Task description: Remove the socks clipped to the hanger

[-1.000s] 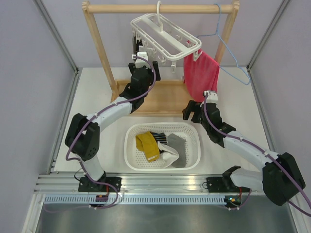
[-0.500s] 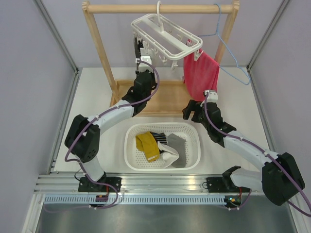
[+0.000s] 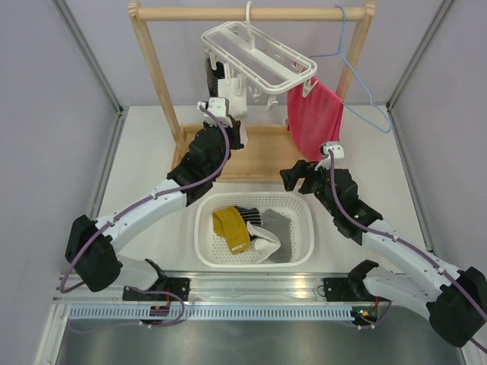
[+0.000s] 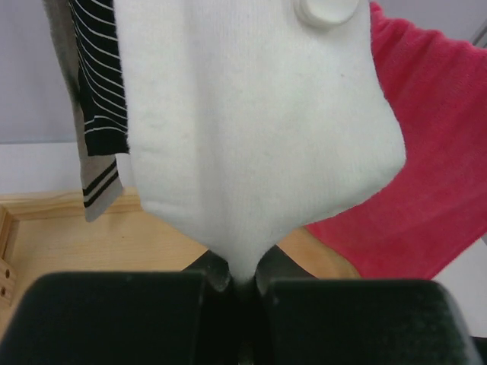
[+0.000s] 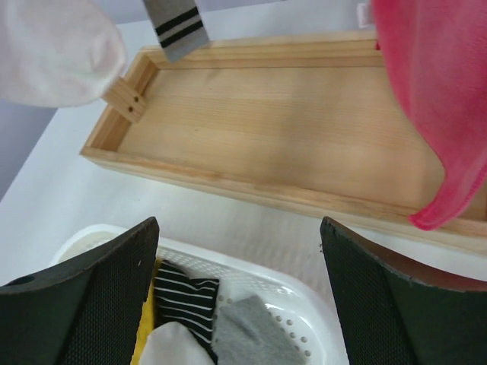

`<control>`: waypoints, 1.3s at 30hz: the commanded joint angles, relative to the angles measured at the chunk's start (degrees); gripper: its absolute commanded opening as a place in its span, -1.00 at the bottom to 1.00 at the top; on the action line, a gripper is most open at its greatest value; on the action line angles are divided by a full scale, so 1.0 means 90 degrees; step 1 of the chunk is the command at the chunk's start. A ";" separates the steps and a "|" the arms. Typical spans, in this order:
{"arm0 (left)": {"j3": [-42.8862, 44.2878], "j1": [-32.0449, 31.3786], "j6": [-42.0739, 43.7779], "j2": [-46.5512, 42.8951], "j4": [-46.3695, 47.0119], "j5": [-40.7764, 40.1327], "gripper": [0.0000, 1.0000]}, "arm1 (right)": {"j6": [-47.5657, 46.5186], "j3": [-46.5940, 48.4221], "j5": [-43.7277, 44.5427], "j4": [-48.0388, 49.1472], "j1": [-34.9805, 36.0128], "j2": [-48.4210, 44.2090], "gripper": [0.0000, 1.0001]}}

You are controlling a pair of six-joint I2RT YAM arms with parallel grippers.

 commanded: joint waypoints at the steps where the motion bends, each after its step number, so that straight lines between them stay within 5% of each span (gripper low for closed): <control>1: -0.0328 -0.0223 -0.0285 -0.0512 -0.0222 0.0161 -0.95 | -0.0206 0.0445 0.0433 -0.0086 0.0618 -0.0127 0.79; 13: -0.0973 -0.0624 -0.0460 -0.1849 -0.1100 0.0561 -0.95 | -0.0440 0.2027 0.1742 -0.0691 0.2718 0.0380 0.75; 19: -0.0925 -0.0663 -0.0402 -0.2183 -0.1598 0.0854 -0.95 | -0.0694 0.3452 0.1850 -0.0945 0.3169 0.1014 0.75; 32: -0.0720 -0.0673 -0.0324 -0.2085 -0.1911 0.1343 -0.95 | -0.1661 0.6762 0.2193 -0.1863 0.3102 0.2528 0.83; 39: -0.0710 -0.0673 -0.0343 -0.2163 -0.1980 0.1431 -0.95 | -0.1067 0.7360 0.1141 -0.2166 0.1962 0.2978 0.84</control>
